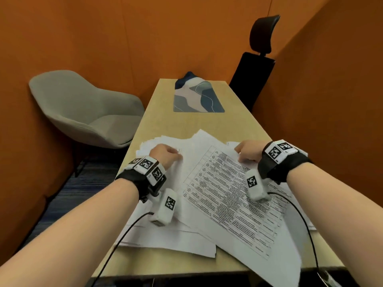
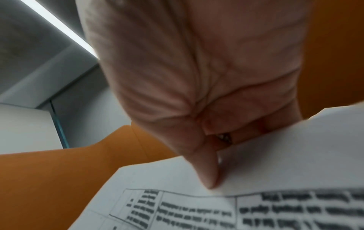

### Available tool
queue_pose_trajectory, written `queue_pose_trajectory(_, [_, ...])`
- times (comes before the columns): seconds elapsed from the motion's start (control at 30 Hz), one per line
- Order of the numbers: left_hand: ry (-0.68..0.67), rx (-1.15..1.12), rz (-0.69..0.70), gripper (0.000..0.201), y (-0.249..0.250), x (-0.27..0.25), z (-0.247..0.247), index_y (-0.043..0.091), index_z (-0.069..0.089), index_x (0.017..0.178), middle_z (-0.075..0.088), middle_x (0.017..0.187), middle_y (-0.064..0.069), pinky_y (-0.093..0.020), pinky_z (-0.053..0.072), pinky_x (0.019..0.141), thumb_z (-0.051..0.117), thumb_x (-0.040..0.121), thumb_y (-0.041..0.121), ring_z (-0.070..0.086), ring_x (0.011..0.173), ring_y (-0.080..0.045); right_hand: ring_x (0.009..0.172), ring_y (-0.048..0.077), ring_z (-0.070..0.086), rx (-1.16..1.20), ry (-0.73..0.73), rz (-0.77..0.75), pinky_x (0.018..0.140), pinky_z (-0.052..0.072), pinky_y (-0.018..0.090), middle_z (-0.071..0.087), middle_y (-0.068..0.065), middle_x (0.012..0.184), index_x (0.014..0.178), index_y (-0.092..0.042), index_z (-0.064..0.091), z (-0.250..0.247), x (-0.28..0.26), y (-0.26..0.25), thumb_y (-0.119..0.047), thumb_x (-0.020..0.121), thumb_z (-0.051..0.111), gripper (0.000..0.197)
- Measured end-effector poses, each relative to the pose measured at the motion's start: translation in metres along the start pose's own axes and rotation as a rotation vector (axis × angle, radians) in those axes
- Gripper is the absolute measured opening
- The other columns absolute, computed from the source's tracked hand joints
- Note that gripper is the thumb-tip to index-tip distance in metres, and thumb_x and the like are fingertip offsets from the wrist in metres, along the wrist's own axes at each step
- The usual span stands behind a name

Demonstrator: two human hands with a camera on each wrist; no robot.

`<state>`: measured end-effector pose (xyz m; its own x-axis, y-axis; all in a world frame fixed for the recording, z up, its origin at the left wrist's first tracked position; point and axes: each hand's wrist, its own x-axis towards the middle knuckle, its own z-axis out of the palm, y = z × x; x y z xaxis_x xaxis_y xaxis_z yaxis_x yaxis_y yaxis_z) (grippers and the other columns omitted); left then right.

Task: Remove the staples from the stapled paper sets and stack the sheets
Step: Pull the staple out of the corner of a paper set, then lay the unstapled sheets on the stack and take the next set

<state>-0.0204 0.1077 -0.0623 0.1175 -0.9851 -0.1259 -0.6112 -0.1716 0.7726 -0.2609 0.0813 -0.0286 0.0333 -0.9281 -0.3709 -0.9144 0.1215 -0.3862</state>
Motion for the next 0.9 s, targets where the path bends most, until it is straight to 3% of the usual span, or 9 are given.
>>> queue_pose_trajectory(0.03, [-0.023, -0.015, -0.012, 0.027, -0.002, -0.002, 0.004, 0.006, 0.067, 0.107, 0.066, 0.112, -0.017, -0.022, 0.042, 0.066, 0.068, 0.082, 0.017, 0.055, 0.073, -0.017, 0.063, 0.007, 0.046, 0.005, -0.017, 0.003, 0.055, 0.037, 0.015, 0.053, 0.003, 0.088, 0.121, -0.008, 0.057, 0.002, 0.001, 0.001, 0.001, 0.085, 0.057, 0.037])
queue_pose_trajectory(0.17, [-0.089, -0.072, -0.081, 0.028, -0.013, -0.005, 0.018, 0.004, 0.064, 0.111, 0.062, 0.118, -0.014, -0.022, 0.037, 0.077, 0.066, 0.085, 0.015, 0.056, 0.095, -0.023, 0.07, 0.018, 0.052, -0.078, 0.027, 0.014, 0.056, 0.04, 0.02, 0.054, 0.001, 0.074, 0.08, -0.01, 0.058, 0.009, 0.007, 0.012, -0.003, 0.088, 0.056, 0.011])
queue_pose_trajectory(0.27, [-0.109, -0.087, -0.093, 0.006, -0.024, -0.003, 0.025, 0.011, 0.063, 0.083, 0.058, 0.127, -0.01, -0.019, 0.037, 0.074, 0.063, 0.087, 0.016, 0.058, 0.093, -0.02, 0.109, 0.031, 0.052, -0.301, 0.148, 0.121, 0.089, 0.044, 0.035, 0.053, 0.015, 0.12, 0.117, -0.007, 0.057, 0.01, 0.009, 0.029, -0.02, 0.092, 0.051, 0.028])
queue_pose_trajectory(0.33, [-0.118, -0.116, -0.108, 0.007, -0.028, 0.0, 0.028, 0.01, 0.063, 0.083, 0.058, 0.126, -0.009, -0.02, 0.039, 0.072, 0.062, 0.088, 0.016, 0.056, 0.085, -0.018, 0.117, 0.036, 0.045, -0.434, 0.151, 0.188, 0.097, 0.04, 0.039, 0.042, 0.02, 0.133, 0.129, -0.008, 0.047, 0.011, 0.007, 0.04, -0.03, 0.094, 0.046, 0.042])
queue_pose_trajectory(0.43, [-0.136, -0.145, -0.142, 0.023, -0.03, 0.001, 0.028, 0.004, 0.065, 0.104, 0.062, 0.114, -0.012, -0.025, 0.045, 0.072, 0.065, 0.086, 0.018, 0.056, 0.082, -0.022, 0.106, 0.03, 0.055, -0.507, 0.049, 0.136, 0.093, 0.044, 0.035, 0.054, 0.017, 0.125, 0.124, 0.0, 0.048, 0.016, 0.01, 0.051, -0.022, 0.097, 0.047, 0.036])
queue_pose_trajectory(0.6, [-0.196, -0.198, -0.184, 0.013, -0.031, 0.001, 0.028, 0.007, 0.064, 0.073, 0.065, 0.088, -0.016, -0.039, 0.049, 0.09, 0.069, 0.082, 0.015, 0.06, 0.083, -0.028, 0.086, 0.026, 0.054, -0.398, 0.17, 0.168, 0.078, 0.045, 0.029, 0.062, 0.016, 0.114, 0.112, 0.002, 0.056, 0.025, 0.024, 0.06, -0.014, 0.092, 0.054, 0.025])
queue_pose_trajectory(0.77, [-0.219, -0.286, -0.191, 0.023, -0.032, -0.001, 0.027, 0.0, 0.068, 0.096, 0.066, 0.099, -0.018, -0.045, 0.048, 0.095, 0.071, 0.08, 0.016, 0.062, 0.09, -0.03, 0.1, 0.028, 0.058, -0.143, 0.323, -0.056, 0.081, 0.045, 0.032, 0.062, 0.013, 0.111, 0.116, -0.002, 0.055, 0.024, 0.019, 0.033, -0.024, 0.083, 0.067, 0.041])
queue_pose_trajectory(0.83, [-0.227, -0.317, -0.197, 0.027, -0.033, 0.0, 0.028, 0.0, 0.068, 0.1, 0.067, 0.103, -0.018, -0.046, 0.048, 0.096, 0.072, 0.079, 0.015, 0.063, 0.094, -0.032, 0.093, 0.021, 0.056, 0.003, 0.226, -0.162, 0.076, 0.043, 0.028, 0.062, 0.009, 0.11, 0.12, -0.006, 0.055, 0.03, 0.003, 0.011, -0.026, 0.08, 0.071, 0.047])
queue_pose_trajectory(0.9, [-0.245, -0.358, -0.198, 0.012, -0.034, -0.001, 0.029, 0.004, 0.07, 0.087, 0.067, 0.102, -0.02, -0.049, 0.047, 0.096, 0.072, 0.079, 0.013, 0.062, 0.091, -0.031, 0.087, 0.017, 0.054, 0.027, 0.099, -0.215, 0.071, 0.042, 0.023, 0.061, 0.006, 0.104, 0.119, -0.007, 0.054, 0.047, -0.012, -0.008, -0.031, 0.08, 0.071, 0.049])
